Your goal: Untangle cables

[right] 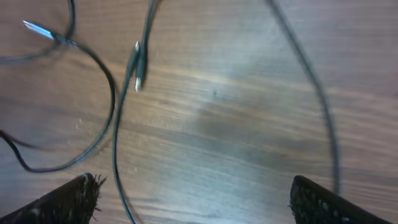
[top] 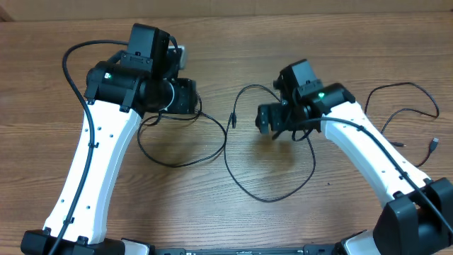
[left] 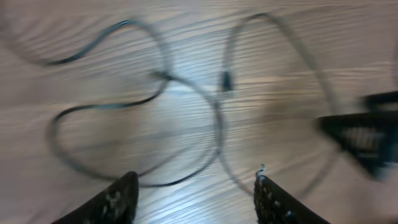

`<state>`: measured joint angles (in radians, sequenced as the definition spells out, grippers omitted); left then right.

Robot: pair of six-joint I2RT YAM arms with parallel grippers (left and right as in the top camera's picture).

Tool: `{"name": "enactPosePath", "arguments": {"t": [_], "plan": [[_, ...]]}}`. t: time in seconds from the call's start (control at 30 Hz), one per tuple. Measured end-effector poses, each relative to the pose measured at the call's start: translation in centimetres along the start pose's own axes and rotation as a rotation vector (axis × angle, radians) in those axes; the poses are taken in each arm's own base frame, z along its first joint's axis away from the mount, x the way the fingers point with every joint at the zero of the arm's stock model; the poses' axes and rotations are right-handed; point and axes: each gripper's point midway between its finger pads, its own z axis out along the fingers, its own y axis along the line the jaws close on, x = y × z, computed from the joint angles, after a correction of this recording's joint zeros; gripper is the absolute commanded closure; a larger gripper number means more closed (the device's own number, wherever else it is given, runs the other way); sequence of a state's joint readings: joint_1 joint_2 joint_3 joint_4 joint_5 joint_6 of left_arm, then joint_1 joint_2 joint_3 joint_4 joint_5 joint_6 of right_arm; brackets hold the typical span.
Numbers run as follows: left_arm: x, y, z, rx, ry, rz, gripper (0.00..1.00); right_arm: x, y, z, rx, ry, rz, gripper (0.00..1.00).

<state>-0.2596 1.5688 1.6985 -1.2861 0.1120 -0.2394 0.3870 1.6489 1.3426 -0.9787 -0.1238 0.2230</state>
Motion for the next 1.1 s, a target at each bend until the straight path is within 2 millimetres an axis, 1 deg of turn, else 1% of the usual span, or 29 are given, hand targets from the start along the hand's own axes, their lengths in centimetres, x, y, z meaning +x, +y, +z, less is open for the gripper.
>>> {"name": "enactPosePath", "arguments": {"t": [0.1, 0.2, 0.3, 0.4, 0.43, 0.53, 0.57, 0.67, 0.77, 0.87, 0.97, 1.03, 1.1], "plan": [[0.7, 2.5, -0.2, -0.120, 0.022, -0.063, 0.28, -1.8, 0.5, -1.9, 0.011, -0.028, 0.002, 0.04], [1.1, 4.6, -0.5, -0.186, 0.033, -0.116, 0.28, -3.4, 0.9, -3.1, 0.020, -0.049, 0.004, 0.04], [1.2, 6.2, -0.8, -0.219, 0.038, -0.163, 0.28, -6.0, 1.5, -3.4, 0.016, -0.104, -0.003, 0.05], [1.2, 7.0, -0.9, -0.229, 0.039, -0.191, 0.28, -8.8, 2.1, -2.7, 0.008, -0.191, -0.012, 0.05], [1.2, 7.0, -0.9, -0.228, 0.039, -0.191, 0.28, -9.7, 2.4, -2.3, 0.005, -0.221, -0.014, 0.05], [1.2, 6.9, -0.9, -0.227, 0.040, -0.190, 0.29, -11.6, 3.4, -1.1, -0.008, -0.284, -0.001, 0.05], [1.2, 6.9, -0.9, -0.226, 0.040, -0.191, 0.29, -11.8, 3.5, -1.0, -0.008, -0.291, 0.002, 0.05], [1.2, 6.9, -0.9, -0.224, 0.041, -0.198, 0.29, -12.4, 4.4, 0.5, -0.025, -0.304, 0.051, 0.05], [1.3, 6.7, -0.9, -0.212, 0.043, -0.202, 0.30, -12.3, 4.9, 2.6, -0.032, -0.281, 0.100, 0.05], [1.3, 6.6, -0.8, -0.206, 0.044, -0.202, 0.30, -11.7, 5.1, 5.8, -0.026, -0.235, 0.148, 0.06], [1.3, 6.5, -0.8, -0.203, 0.045, -0.202, 0.30, -11.2, 5.2, 8.5, -0.021, -0.200, 0.196, 0.09], [1.3, 6.5, -0.8, -0.202, 0.046, -0.203, 0.31, -10.9, 5.3, 9.7, -0.019, -0.184, 0.231, 0.12], [1.3, 6.5, -0.8, -0.201, 0.046, -0.203, 0.31, -10.6, 5.2, 10.8, -0.019, -0.171, 0.288, 0.12]]}}
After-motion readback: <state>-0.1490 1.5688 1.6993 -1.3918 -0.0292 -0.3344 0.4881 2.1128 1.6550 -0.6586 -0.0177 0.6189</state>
